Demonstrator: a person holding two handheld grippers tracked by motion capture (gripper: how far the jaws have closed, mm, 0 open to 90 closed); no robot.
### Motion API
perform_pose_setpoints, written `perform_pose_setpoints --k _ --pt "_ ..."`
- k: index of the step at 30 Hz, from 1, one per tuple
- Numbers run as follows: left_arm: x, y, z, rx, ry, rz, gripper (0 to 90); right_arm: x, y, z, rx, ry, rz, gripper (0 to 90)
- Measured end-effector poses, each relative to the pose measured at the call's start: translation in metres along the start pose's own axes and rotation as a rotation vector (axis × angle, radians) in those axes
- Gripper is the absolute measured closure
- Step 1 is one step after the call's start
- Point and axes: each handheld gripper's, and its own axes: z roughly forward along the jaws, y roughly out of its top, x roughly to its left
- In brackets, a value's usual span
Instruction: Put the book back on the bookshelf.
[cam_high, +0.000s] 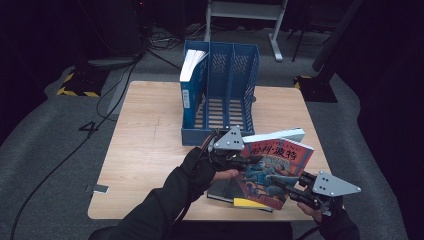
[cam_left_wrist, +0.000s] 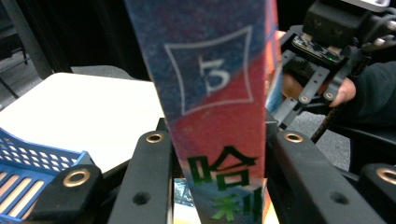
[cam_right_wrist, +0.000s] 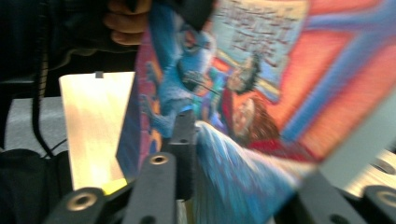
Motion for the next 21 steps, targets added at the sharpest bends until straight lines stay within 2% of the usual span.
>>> perform_pose_setpoints --k 5,8,11,12,14,17,21 --pt "-0.002 -0.003 -0.003 -0.032 0.003 0.018 71.2 -0.006 -0.001 -0.006 -0.003 -0.036 0.019 60.3" --pt "-0.004 -0.002 -0.003 -0.042 0.017 0.059 72.7 -0.007 -0.001 -0.006 0.001 -0.068 0.019 59.7" --pt "-0.006 0.000 -0.006 -0.045 0.027 0.098 73.5 -0.012 0.002 -0.010 -0.014 -0.124 0.027 62.6" --pt "-0.006 -0.001 -0.007 -0.046 0.006 0.115 73.5 -0.013 0.002 -0.010 -0.019 -0.135 0.030 62.5" --pt "-0.006 -0.002 -0.008 -0.046 0.009 0.109 73.5 -0.013 0.002 -0.011 -0.023 -0.137 0.029 62.3" --pt "-0.004 -0.006 -0.010 -0.056 0.014 0.095 73.0 -0.015 0.001 -0.010 -0.025 -0.169 0.045 55.1" --pt "-0.002 -0.009 -0.010 -0.066 0.006 0.085 71.8 -0.019 -0.001 -0.003 -0.016 -0.149 0.069 48.6"
